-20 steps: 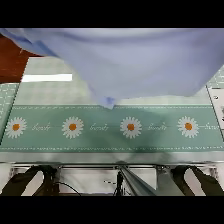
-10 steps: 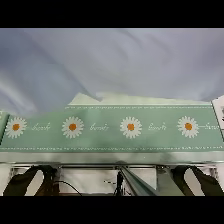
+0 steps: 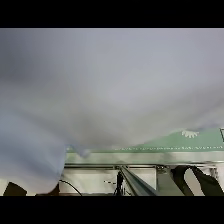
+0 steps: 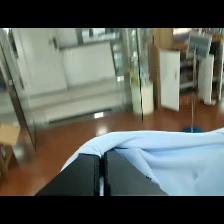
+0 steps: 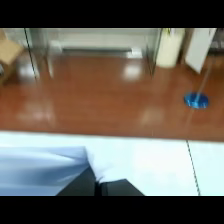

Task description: Fold the shirts.

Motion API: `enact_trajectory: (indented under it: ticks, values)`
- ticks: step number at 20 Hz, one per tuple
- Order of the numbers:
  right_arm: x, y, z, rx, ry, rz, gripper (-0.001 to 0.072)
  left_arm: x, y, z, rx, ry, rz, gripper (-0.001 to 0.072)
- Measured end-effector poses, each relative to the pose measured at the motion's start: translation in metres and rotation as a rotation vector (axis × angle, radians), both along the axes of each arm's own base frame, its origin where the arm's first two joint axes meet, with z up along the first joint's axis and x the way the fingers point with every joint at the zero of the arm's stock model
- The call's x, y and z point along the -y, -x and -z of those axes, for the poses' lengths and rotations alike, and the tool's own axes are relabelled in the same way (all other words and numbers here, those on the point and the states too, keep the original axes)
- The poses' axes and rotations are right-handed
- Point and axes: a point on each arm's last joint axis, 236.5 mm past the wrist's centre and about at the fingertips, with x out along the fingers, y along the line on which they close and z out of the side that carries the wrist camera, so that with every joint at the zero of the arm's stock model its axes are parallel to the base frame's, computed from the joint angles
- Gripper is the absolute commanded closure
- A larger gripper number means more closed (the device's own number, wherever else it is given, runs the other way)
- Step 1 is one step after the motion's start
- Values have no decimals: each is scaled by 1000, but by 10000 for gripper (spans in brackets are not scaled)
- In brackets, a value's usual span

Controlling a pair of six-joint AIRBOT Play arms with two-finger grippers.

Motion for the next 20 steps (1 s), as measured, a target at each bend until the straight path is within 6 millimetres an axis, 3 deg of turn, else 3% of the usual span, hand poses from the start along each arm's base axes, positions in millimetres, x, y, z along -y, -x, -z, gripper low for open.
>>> enact_trajectory:
  ticks: [3,6,8,12,17,20]
  values:
    - [13,-7,29,-141,-10,21,694,-14,-29,48,-228,-6,-27,692]
    - [27,-32,66,-296,-55,19,694,-25,-63,110,-494,0,-20,693]
    - [38,-56,108,-444,-99,3,694,-32,-87,151,-660,13,-10,694]
    - [61,-104,214,-785,-219,-24,694,-39,-142,227,-934,59,39,693]
    - [83,-169,318,-1011,-333,-39,694,-14,-247,301,-1044,49,134,691]
    - [84,-216,350,-968,-387,-53,694,13,-313,342,-1012,22,176,690]
